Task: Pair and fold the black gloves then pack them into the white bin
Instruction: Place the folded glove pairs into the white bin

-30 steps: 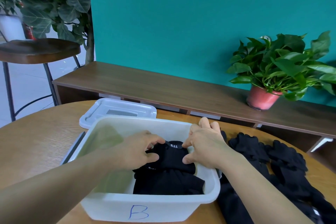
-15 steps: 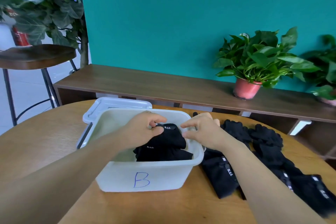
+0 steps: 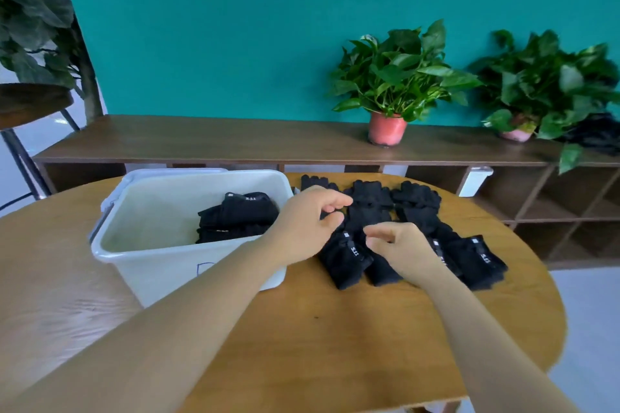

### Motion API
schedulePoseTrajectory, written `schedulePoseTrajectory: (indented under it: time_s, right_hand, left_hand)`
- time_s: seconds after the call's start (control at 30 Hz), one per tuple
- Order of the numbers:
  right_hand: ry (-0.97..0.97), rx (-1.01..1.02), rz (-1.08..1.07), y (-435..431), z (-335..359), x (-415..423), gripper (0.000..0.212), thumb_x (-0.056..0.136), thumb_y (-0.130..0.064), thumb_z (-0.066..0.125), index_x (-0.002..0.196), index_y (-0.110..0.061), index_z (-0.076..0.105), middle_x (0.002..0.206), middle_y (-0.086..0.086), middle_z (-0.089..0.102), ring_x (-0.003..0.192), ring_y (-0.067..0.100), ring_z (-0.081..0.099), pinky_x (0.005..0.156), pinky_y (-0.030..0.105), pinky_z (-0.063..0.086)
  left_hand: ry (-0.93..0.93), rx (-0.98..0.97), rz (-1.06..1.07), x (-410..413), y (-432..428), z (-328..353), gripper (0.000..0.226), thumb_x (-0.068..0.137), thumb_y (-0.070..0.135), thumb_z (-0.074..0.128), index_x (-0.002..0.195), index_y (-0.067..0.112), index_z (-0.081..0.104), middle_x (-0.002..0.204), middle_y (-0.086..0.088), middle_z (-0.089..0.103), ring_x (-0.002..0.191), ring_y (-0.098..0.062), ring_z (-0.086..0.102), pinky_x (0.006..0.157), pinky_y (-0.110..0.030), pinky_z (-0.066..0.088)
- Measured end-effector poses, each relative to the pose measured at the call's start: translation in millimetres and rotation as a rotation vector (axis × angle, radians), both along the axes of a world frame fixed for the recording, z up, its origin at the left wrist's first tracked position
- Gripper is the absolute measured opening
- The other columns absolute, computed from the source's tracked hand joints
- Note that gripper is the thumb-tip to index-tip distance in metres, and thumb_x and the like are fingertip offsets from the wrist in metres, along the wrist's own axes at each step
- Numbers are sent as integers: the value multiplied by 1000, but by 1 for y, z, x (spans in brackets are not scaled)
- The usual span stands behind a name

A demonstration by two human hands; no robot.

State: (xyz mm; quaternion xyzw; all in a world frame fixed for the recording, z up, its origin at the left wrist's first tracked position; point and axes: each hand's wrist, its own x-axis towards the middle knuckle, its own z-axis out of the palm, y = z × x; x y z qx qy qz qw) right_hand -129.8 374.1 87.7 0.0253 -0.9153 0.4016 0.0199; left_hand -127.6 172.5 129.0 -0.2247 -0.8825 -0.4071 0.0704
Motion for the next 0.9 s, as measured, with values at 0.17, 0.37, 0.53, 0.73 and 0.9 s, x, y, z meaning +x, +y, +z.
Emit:
schedulePoseTrajectory:
  time_s: [0.17, 0.37, 0.53, 0.73, 0.9]
  right_hand:
    - [51, 91, -89, 13, -41, 4, 40, 95, -21, 62, 134, -20, 59, 133, -1, 61, 128, 19, 50, 109, 40, 38]
    - [88, 309, -127, 15, -66, -7, 50, 100, -35, 51, 148, -30, 39, 151, -8, 40, 145, 13, 18, 116, 37, 6]
    - [63, 436, -130, 10, -76, -30, 55, 102, -45, 42, 153, -32, 27, 160, -1, 25, 150, 20, 6, 120, 43, 0]
    - [92, 449, -114, 2, -92, -25, 49, 102, -45, 39, 149, -30, 36, 152, -8, 37, 146, 17, 17, 117, 35, 10]
    - [147, 380, -60, 4, -102, -8, 45, 101, -42, 40, 143, -29, 49, 147, -7, 44, 145, 18, 22, 116, 34, 11]
  left_hand:
    - [-48, -110, -10, -5, 50, -39, 37, 101, 12, 49, 134, 24, 58, 135, 6, 55, 125, -9, 49, 109, -29, 37]
    - [-110, -368, 83, -37, 63, -87, 49, 102, 9, 41, 147, 25, 42, 158, 2, 30, 147, -18, 21, 120, -35, 19]
    - [-119, -475, 114, -54, 62, -111, 62, 97, 4, 41, 152, 28, 29, 162, 4, 20, 151, -16, 9, 122, -32, 3]
    - [-70, -552, 124, -51, 56, -124, 59, 94, 13, 46, 148, 32, 29, 153, 9, 33, 142, -16, 29, 121, -36, 14]
    - [-47, -616, 193, -22, 51, -127, 55, 98, 24, 43, 149, 36, 24, 152, 9, 31, 138, -19, 32, 117, -37, 19]
